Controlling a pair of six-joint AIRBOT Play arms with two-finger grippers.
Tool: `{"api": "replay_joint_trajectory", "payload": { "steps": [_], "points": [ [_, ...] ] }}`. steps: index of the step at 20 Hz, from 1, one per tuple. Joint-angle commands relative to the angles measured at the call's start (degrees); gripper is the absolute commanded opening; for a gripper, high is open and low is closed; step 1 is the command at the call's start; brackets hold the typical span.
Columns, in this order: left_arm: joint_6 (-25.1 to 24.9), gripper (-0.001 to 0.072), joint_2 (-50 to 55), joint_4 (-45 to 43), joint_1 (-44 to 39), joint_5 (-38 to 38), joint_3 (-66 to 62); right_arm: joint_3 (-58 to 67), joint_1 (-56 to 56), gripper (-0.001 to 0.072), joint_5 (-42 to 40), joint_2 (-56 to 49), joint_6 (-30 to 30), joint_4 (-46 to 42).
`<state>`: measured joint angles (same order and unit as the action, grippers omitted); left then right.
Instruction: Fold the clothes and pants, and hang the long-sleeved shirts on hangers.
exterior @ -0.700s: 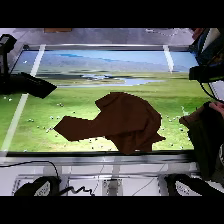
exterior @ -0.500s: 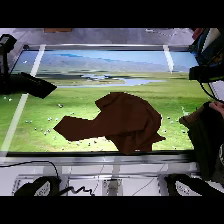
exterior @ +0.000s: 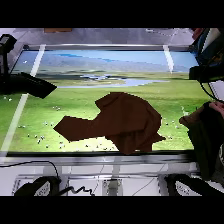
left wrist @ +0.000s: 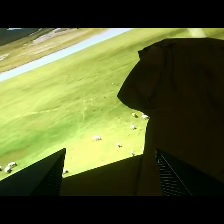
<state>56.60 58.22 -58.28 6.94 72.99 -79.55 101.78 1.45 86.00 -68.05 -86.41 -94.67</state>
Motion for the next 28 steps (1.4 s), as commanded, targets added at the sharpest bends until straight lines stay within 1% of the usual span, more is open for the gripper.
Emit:
{"api": "replay_joint_trajectory", "payload": {
  "steps": [1,3,4,6,8,12,14,15,17,18,19,20,22,25,28],
  "points": [
    [-0.02,0.0605,0.0,-0.02,0.07,0.0,0.0,0.0,0.02,0.0015,-5.57,0.02,-0.02,0.17],
    [-0.02,0.0605,0.0,-0.02,0.07,0.0,0.0,0.0,-0.17,0.0014,-5.18,-0.44,0.76,-2.4],
    [-0.02,0.0605,0.0,-0.02,0.07,0.0,0.0,-0.02,-0.83,0.0014,-2.14,-1.16,3.08,-4.17],
    [-0.02,0.0605,0.0,-0.02,0.07,0.0,0.0,-1.66,-4.04,0.0013,5.27,-2.64,8.26,-3.5],
    [-0.02,0.0605,0.0,-0.02,0.07,-0.02,0.0,-8.04,-9.29,0.0013,6.73,-2.47,8.55,0.87],
    [-0.02,0.0605,0.0,-0.02,0.07,-0.02,0.0,-26.73,-19.28,0.0012,7.82,-0.5,18.4,18.27],
    [-0.02,0.0605,0.0,-0.02,0.07,-0.02,0.0,-35.34,-21.35,0.0013,7.32,-0.2,22.21,22.88],
    [-0.02,0.0605,0.0,-0.02,0.07,0.0,0.0,-39.39,-21.53,0.0014,5.38,-0.24,22.56,22.93],
    [-0.02,0.0605,0.0,-0.02,0.07,0.0,0.0,-46.4,-21.53,0.0025,-2.14,-0.42,22.51,23.15],
    [-0.02,0.0605,0.0,-0.02,0.07,0.0,0.0,-49.79,-21.53,0.0112,-6.86,-0.42,22.49,23.47],
    [-0.02,0.0605,0.0,-0.02,0.07,0.0,0.0,-52.68,-21.53,0.0239,-11.43,-0.46,22.49,24.26],
    [-0.02,0.0605,0.0,-0.02,0.07,0.0,0.0,-55.36,-21.53,0.0284,-15.98,-0.7,22.47,25.53],
    [-0.02,0.0605,0.0,-0.02,0.07,0.0,0.0,-59.06,-21.53,0.0286,-22.51,-2.1,22.49,29.0],
    [-0.02,0.0605,0.0,-0.02,0.07,0.0,0.0,-60.33,-21.53,0.0299,-28.2,-6.45,23.43,33.73],
    [-0.02,0.0606,0.0,-0.02,0.07,0.0,0.0,-60.22,-21.53,0.0312,-32.15,-11.02,27.63,42.8]
  ]
}}
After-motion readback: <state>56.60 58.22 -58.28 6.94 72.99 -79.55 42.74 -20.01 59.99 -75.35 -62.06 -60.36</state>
